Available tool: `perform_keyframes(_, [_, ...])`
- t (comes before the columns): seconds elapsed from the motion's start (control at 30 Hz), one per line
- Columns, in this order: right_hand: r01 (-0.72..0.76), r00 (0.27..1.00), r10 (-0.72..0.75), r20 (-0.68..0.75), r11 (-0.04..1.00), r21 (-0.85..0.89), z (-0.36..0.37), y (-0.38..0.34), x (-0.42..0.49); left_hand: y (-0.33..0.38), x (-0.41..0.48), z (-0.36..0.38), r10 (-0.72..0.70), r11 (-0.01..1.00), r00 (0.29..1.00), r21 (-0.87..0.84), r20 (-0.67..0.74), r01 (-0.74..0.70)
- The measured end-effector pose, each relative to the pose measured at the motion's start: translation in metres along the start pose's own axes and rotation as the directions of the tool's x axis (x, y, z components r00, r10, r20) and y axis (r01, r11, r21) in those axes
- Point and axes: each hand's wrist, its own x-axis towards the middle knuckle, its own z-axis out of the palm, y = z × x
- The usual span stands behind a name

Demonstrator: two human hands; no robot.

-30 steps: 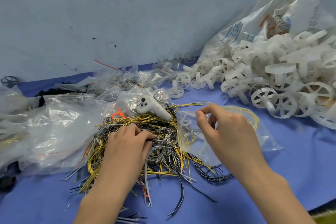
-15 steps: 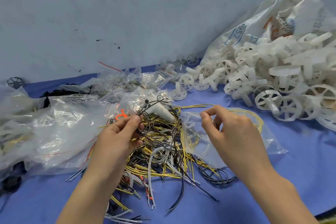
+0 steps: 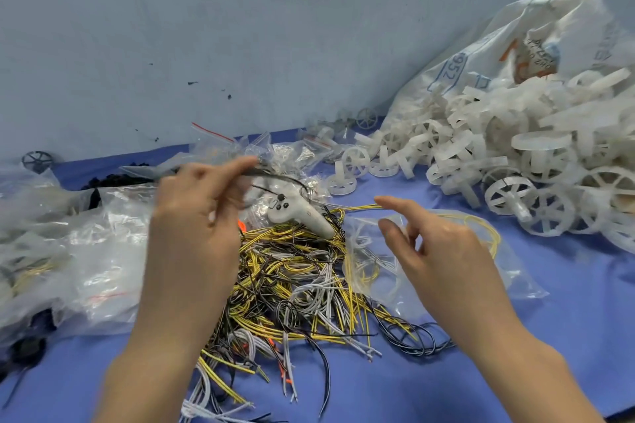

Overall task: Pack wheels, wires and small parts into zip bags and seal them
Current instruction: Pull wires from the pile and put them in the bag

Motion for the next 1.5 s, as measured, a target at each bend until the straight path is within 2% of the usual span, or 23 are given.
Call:
perform_keyframes(0.07, [0.022, 0.999, -0.022, 0.025, 1.000, -0.016, -0.001, -0.001, 0.000, 0.008, -0.001, 0.010, 0.005, 1.000, 0.977, -0.016, 0.214, -0.001])
perform_keyframes(0.13, [0.046, 0.998, -0.045, 0.032, 0.999, -0.020, -0.003, -0.003, 0.001, 0.014, -0.001, 0.020, 0.023, 1.000, 0.918, -0.014, 0.395, -0.020])
perform_keyframes(0.23, [0.089, 0.995, -0.090, 0.042, 0.996, 0.007, -0.006, -0.005, 0.002, 0.019, -0.002, 0.036, 0.095, 0.994, 0.838, -0.094, 0.538, -0.052])
perform_keyframes(0.33, [0.108, 0.975, -0.112, 0.190, 0.994, 0.033, -0.004, -0.007, 0.003, 0.022, -0.005, 0.053, 0.095, 0.984, 0.847, -0.178, 0.523, -0.001])
perform_keyframes(0.43, [0.071, 0.956, -0.075, 0.284, 0.997, 0.025, 0.003, -0.006, 0.006, 0.026, -0.011, 0.070, -0.044, 0.932, 0.866, -0.292, 0.498, 0.215])
perform_keyframes(0.53, [0.035, 0.969, -0.039, 0.242, 0.999, 0.019, 0.003, -0.003, 0.009, 0.025, -0.015, 0.079, -0.154, 0.820, 0.852, -0.416, 0.501, 0.393])
perform_keyframes(0.63, [0.031, 0.985, -0.026, 0.172, 0.999, -0.030, 0.000, -0.002, 0.008, 0.025, -0.016, 0.078, -0.180, 0.728, 0.831, -0.497, 0.526, 0.472])
perform_keyframes(0.7, [0.022, 0.994, -0.017, 0.112, 0.999, -0.042, 0.003, -0.004, 0.006, 0.026, -0.020, 0.080, -0.192, 0.736, 0.837, -0.490, 0.512, 0.468])
perform_keyframes(0.8, [-0.028, 0.999, 0.027, -0.020, 0.999, -0.031, 0.007, -0.006, 0.004, 0.035, -0.035, 0.089, -0.187, 0.858, 0.868, -0.354, 0.460, 0.373])
perform_keyframes(0.9, [-0.072, 0.993, 0.073, -0.089, 0.997, 0.012, 0.007, -0.009, 0.005, 0.052, -0.052, 0.099, -0.169, 0.911, 0.939, -0.316, 0.299, 0.264])
perform_keyframes(0.97, [-0.093, 0.986, 0.094, -0.135, 0.996, 0.014, 0.005, -0.008, 0.006, 0.060, -0.058, 0.102, -0.193, 0.899, 0.958, -0.352, 0.213, 0.260])
perform_keyframes(1.03, [-0.098, 0.980, 0.095, -0.176, 0.995, -0.012, 0.003, -0.008, 0.005, 0.062, -0.059, 0.103, -0.231, 0.842, 0.925, -0.414, 0.301, 0.345])
perform_keyframes(1.07, [-0.098, 0.978, 0.091, -0.188, 0.995, -0.026, 0.003, -0.008, 0.005, 0.062, -0.058, 0.104, -0.261, 0.765, 0.878, -0.468, 0.400, 0.441])
perform_keyframes(1.17, [-0.097, 0.977, 0.087, -0.196, 0.995, -0.038, 0.004, -0.008, 0.004, 0.062, -0.052, 0.101, -0.280, 0.359, 0.649, -0.550, 0.708, 0.754])
perform_keyframes(1.2, [-0.097, 0.977, 0.089, -0.193, 0.995, -0.031, 0.004, -0.008, 0.004, 0.062, -0.050, 0.100, -0.256, 0.276, 0.599, -0.536, 0.759, 0.798])
perform_keyframes(1.4, [-0.118, 0.975, 0.118, -0.189, 0.993, 0.010, 0.002, -0.003, 0.004, 0.048, -0.048, 0.098, -0.166, 0.143, 0.526, -0.508, 0.834, 0.850])
perform_keyframes(1.47, [-0.096, 0.976, 0.095, -0.196, 0.995, 0.005, 0.003, -0.002, 0.004, 0.044, -0.046, 0.095, -0.185, 0.150, 0.508, -0.487, 0.841, 0.861])
perform_keyframes(1.5, [-0.080, 0.977, 0.079, -0.198, 0.997, 0.003, 0.003, -0.001, 0.003, 0.042, -0.044, 0.093, -0.202, 0.195, 0.515, -0.481, 0.833, 0.855])
